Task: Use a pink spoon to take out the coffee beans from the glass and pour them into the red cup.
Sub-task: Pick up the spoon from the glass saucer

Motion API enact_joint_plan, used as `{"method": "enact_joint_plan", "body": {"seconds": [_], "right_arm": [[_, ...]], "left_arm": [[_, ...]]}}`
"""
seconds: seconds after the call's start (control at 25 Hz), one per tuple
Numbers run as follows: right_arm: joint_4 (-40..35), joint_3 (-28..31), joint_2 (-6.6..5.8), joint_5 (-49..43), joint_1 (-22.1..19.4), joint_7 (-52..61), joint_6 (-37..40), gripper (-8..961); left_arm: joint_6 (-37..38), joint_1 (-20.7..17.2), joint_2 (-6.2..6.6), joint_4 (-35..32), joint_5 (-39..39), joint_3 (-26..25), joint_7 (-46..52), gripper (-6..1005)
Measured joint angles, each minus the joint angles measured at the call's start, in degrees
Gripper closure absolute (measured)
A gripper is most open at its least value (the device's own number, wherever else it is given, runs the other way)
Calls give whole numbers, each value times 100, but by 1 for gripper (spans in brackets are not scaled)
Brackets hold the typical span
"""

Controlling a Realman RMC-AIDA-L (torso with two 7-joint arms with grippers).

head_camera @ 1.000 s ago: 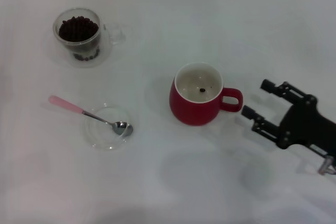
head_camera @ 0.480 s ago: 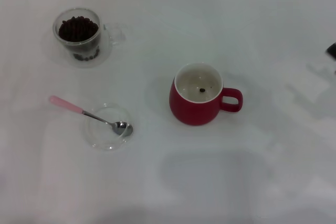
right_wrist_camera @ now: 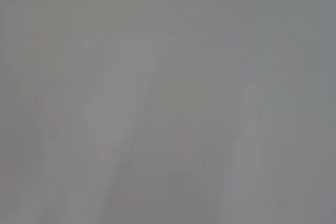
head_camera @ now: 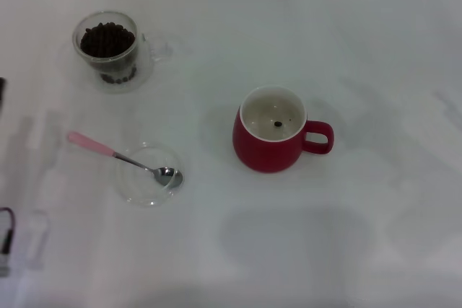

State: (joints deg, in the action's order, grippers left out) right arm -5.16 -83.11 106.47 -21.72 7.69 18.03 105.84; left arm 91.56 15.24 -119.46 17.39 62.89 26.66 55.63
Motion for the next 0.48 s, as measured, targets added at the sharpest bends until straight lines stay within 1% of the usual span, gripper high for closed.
{"method": "enact_joint_plan", "body": {"seconds": [0.12,0.28,0.36,0.48], "right_arm": [[-4,257,7,1,-44,-36,17,228],[-6,539,20,4,-119,-5,113,228],[-24,678,77,3,-165,6,178,229],[-50,830,176,2,-192,12,280,229]], "left_arm": [[-213,-1,-5,304,48,136,76,319],[-320,-150,-6,424,55,235,220,319],[-388,-205,1,395,58,323,412,319],[-576,-188,16,261,66,578,737,319]]}}
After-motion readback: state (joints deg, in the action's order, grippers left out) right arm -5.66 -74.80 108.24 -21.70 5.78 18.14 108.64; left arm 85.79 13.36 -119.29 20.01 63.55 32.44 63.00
